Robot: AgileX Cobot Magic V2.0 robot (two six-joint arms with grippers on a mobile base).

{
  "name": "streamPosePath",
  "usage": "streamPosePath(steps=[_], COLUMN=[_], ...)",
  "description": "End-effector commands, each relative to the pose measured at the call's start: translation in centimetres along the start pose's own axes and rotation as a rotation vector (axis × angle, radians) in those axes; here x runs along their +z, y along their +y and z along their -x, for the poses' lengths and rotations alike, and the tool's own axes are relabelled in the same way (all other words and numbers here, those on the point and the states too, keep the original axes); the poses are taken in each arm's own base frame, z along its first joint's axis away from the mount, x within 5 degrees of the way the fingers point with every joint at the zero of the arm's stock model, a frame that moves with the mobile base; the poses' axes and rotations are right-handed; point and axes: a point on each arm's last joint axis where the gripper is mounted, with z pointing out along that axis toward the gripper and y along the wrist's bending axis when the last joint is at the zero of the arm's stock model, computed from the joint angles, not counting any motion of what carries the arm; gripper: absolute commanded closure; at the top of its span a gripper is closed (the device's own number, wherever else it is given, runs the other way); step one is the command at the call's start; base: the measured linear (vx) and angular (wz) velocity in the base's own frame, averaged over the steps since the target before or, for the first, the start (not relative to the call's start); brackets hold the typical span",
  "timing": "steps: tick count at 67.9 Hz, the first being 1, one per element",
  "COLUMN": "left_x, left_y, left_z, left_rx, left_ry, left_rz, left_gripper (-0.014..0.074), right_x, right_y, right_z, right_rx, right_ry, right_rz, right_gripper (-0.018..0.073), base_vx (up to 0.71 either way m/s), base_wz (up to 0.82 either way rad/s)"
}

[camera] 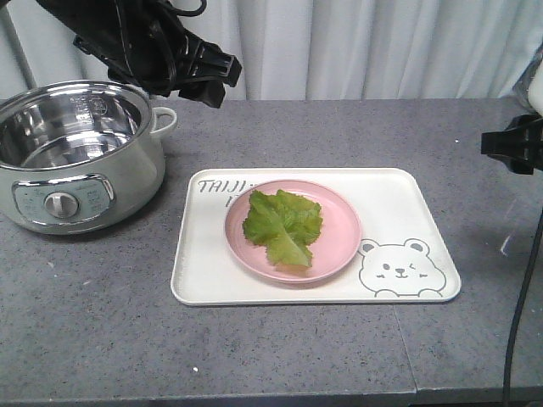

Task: Transfer vegetables to tray and serve
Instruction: 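Lower both grippers toward the tray's short edges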

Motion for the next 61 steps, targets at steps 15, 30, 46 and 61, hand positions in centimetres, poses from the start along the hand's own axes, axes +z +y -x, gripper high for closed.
streamPosePath(steps=[15,30,46,61], left_x=[-2.8,-2.8,-2.8,-2.5], left_y=[-0.1,-0.2,-0.2,-0.2], left_z=[0.4,0.4,0.4,0.3], left_rx=[-0.007,-0.008,-0.01,-0.007], left_ry=[-0.088,-0.088,-0.087,-0.078], left_rz=[-0.014,-0.016,-0.022,-0.014], left_gripper=[0.0136,0.0136,0.0136,0.0136], right_x=[-1.6,-0.7,1.5,3.1], right_y=[0.4,0.4,0.2,0.1], right_z=[1.6,0.9,0.3,-0.3], right_rx=[-0.049,-0.043,-0.032,-0.009], right_ry=[-0.122,-0.044,0.032,0.085], right_rz=[0.024,0.043,0.052,0.067], right_gripper=[0.0071,0.0087,0.0087,0.0087], base_vx=[0.0,0.0,0.0,0.0], base_wz=[0.0,0.0,0.0,0.0])
